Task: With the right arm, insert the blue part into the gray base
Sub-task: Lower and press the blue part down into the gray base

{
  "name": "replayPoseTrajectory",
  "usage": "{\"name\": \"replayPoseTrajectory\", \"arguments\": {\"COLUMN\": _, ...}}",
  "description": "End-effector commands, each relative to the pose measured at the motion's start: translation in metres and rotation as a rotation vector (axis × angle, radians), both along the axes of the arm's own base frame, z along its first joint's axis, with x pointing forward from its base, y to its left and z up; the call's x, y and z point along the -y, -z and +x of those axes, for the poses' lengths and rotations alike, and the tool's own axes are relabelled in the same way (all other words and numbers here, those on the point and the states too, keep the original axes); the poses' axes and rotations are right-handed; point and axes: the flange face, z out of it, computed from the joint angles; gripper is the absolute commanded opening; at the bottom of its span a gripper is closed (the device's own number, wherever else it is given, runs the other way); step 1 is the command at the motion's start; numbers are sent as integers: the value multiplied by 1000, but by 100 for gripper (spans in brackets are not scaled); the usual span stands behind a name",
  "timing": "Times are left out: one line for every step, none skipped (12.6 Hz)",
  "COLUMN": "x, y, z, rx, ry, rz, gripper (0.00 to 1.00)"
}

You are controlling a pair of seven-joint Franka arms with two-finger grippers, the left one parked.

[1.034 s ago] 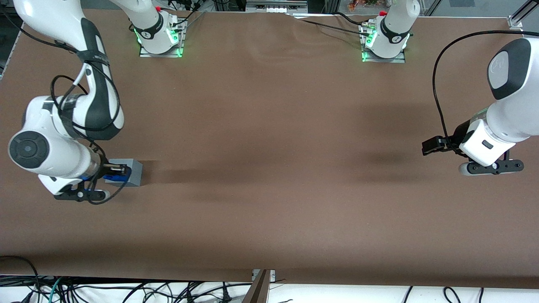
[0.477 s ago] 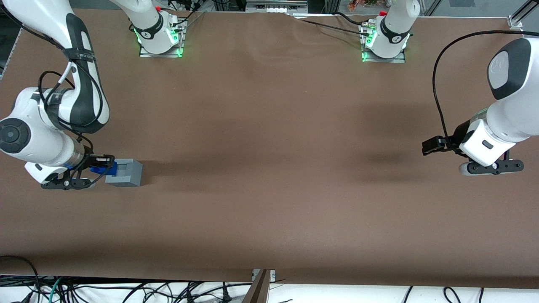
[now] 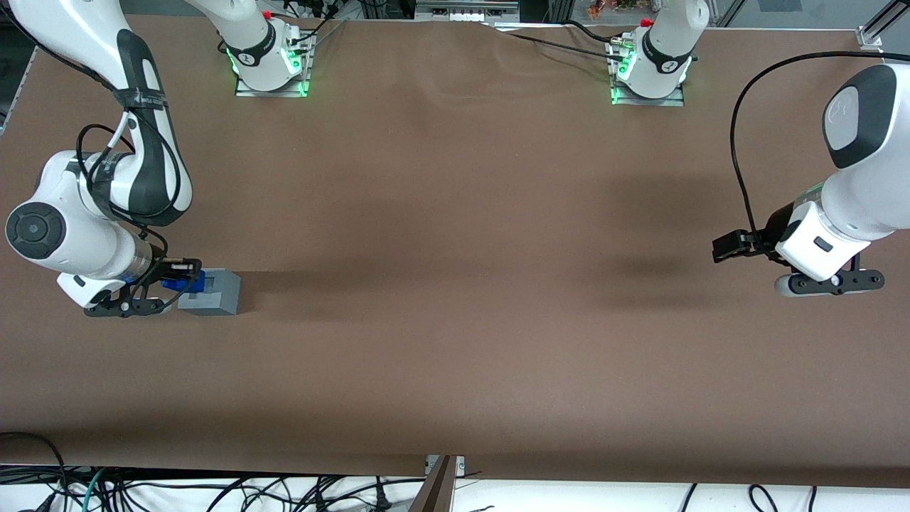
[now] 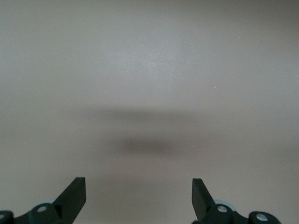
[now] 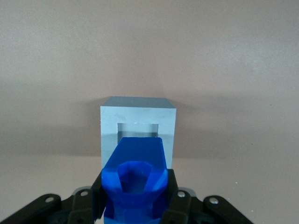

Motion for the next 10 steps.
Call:
{"name": "replayPoseTrajectory", "arguments": {"x": 2, "y": 0, "z": -4, "rx": 6, "ry": -11, "rz": 26, "gripper": 18}}
{"name": "replayPoseTrajectory", "arguments": {"x": 2, "y": 0, "z": -3, "rx": 9, "ry": -11, "rz": 25, "gripper": 18}}
{"name": "replayPoseTrajectory", "arguments": {"x": 2, "y": 3, "z": -3, "rx": 12, "ry": -13, "rz": 24, "gripper": 18}}
{"name": "replayPoseTrajectory", "arguments": {"x": 1, "y": 4, "z": -2, "rx": 12, "ry": -18, "rz": 24, "gripper": 18}}
{"name": "replayPoseTrajectory", "arguments": {"x": 1, "y": 6, "z": -2, "rx": 9, "ry": -17, "rz": 24, "gripper": 18}}
{"name": "replayPoseTrajectory", "arguments": {"x": 1, "y": 6, "z": -1, "rx": 18, "ry": -21, "rz": 24, "gripper": 18}}
{"name": "replayPoseTrajectory", "arguments": {"x": 1, "y": 6, "z": 0, "rx": 24, "ry": -22, "rz": 23, "gripper": 18}}
{"name": "replayPoseTrajectory", "arguments": {"x": 1, "y": 12, "z": 1, "rx": 27, "ry": -23, "rz": 19, "gripper": 18}}
{"name": "replayPoseTrajectory", "arguments": {"x": 1, "y": 13, "z": 1, "rx": 27, "ry": -23, "rz": 19, "gripper": 18}}
{"name": "replayPoseTrajectory", "arguments": {"x": 1, "y": 13, "z": 1, "rx": 27, "ry": -23, "rz": 19, "gripper": 18}}
